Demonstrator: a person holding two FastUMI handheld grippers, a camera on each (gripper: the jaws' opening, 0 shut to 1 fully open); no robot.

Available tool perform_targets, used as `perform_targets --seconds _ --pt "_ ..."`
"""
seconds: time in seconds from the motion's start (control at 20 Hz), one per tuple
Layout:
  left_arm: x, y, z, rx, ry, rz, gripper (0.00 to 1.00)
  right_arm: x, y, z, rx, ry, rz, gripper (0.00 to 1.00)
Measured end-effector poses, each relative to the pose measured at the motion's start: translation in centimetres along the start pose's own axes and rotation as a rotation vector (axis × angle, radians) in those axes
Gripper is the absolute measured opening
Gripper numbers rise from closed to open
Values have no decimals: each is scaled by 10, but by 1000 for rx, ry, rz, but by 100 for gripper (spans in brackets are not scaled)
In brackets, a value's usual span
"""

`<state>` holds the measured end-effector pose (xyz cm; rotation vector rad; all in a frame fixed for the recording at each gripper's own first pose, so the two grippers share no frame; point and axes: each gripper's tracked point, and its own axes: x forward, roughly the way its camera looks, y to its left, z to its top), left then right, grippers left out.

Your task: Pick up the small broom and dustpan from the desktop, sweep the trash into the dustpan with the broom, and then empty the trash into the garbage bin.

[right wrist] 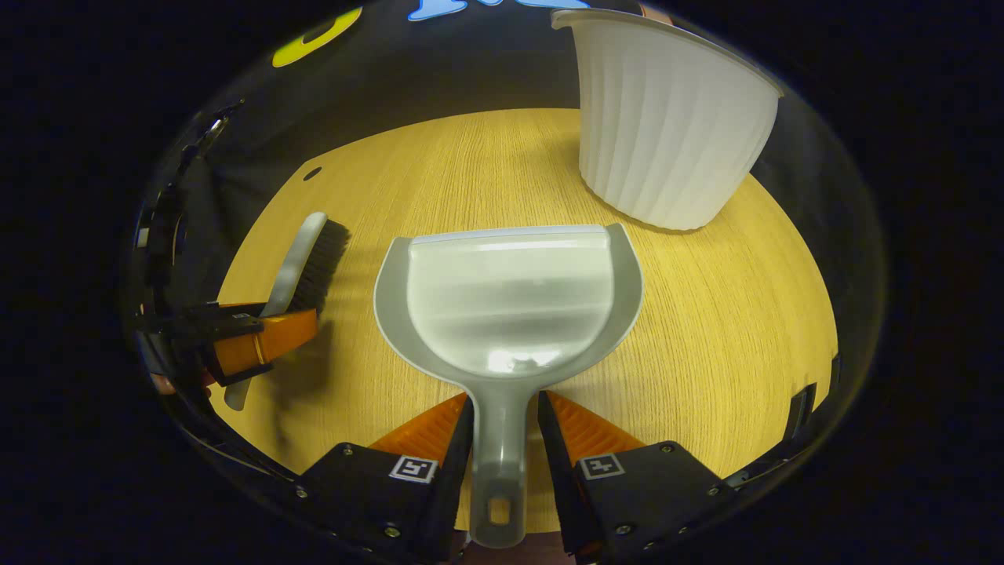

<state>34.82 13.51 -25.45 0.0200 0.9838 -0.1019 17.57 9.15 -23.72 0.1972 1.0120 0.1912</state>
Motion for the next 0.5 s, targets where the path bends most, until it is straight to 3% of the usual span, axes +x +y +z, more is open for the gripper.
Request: perform_targets --seconds 0.05,0.1,0.2,0.3,0.5 --pt "-6 -4 10 -1 -10 2 99 -2 1 -2 -5 2 4 59" --pt "-18 -12 28 -1 -35 7 98 -6 -3 -2 -11 -2 2 74" --pt "-33 -22 52 0 -71 15 98 -13 -1 -3 -9 -5 26 79" --pt "-52 -34 82 -3 -119 30 99 -22 -4 4 -11 -34 44 93" --pt "-94 -61 146 -48 -229 50 99 -38 -12 22 -47 -103 62 98"
